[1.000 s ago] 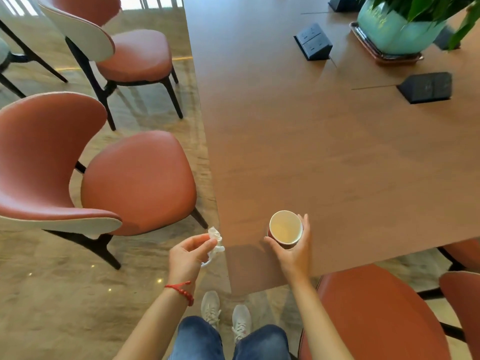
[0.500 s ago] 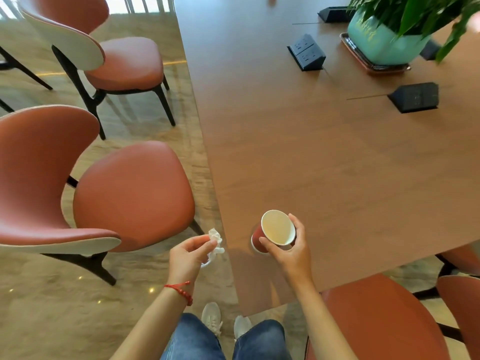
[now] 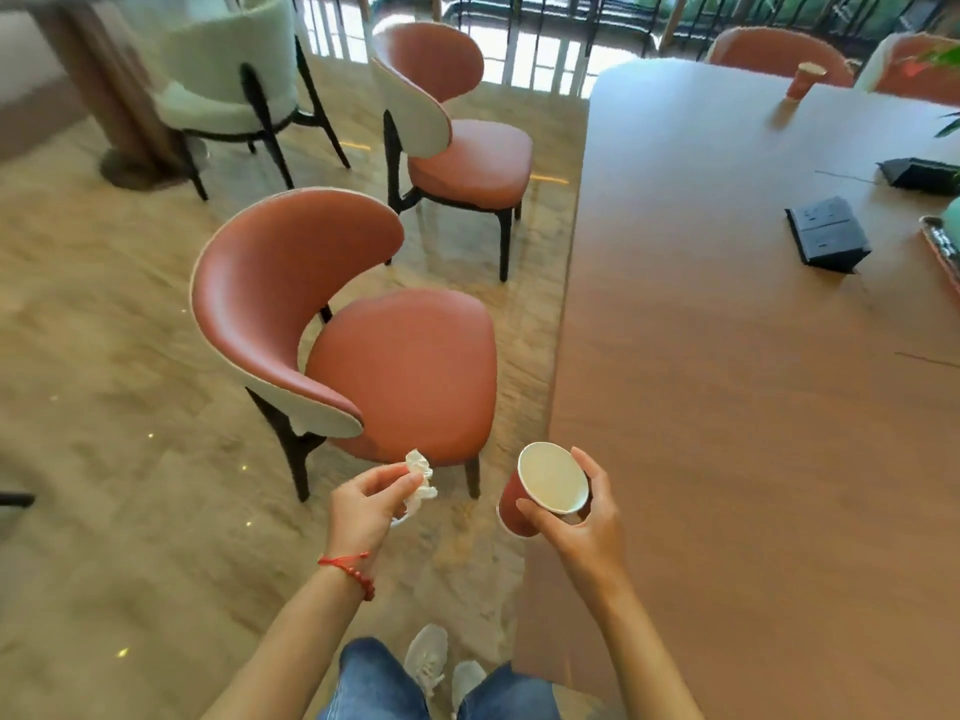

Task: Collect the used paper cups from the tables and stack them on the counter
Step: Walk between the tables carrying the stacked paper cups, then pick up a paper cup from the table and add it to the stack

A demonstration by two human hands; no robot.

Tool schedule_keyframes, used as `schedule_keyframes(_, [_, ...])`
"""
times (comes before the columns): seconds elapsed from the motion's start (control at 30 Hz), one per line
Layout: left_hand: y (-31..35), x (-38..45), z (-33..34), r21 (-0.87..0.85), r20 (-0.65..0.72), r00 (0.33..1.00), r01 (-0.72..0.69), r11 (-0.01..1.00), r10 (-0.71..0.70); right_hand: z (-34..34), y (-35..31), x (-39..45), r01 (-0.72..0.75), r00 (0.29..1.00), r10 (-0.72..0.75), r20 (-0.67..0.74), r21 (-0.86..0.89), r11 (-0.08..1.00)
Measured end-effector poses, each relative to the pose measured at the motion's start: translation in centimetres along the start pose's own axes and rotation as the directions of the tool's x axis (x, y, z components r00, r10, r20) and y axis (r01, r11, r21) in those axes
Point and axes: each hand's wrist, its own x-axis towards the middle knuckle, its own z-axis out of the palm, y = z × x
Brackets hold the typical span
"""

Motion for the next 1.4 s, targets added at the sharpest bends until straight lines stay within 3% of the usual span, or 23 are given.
schedule_keyframes(0.3, [-3.4,-4.9,-7.6,-0.316,-0.351,0.927,0.011,0.949,-0.128,5.1,-1.1,-1.4,0.076,0.917,-0.051,0.395,-0.047,0.996])
schedule_keyframes(0.7, [-7.4,-12.8,-18.7,-0.513,-0.642,0.729,-0.177,0.84,-0.238,16.0,-3.6,-8.0,0.286,0.629,-0.127,0.767,-0.076,0.955])
schedule_keyframes(0.97, [-9.6,-18.9,-30.4,-0.521,-0.753,0.609,-0.317,0.792,-0.251,27.0,-5.3,-18.3,0.382,0.408,-0.138,0.902,-0.032,0.924])
schedule_keyframes(1.4, [-13.9,-29.1,-53.1,-0.42,-0.892,0.369,-0.465,0.779,-0.26,44.6,-8.7,-37.7,0.356,0.177,-0.14,0.974,0.069,0.932])
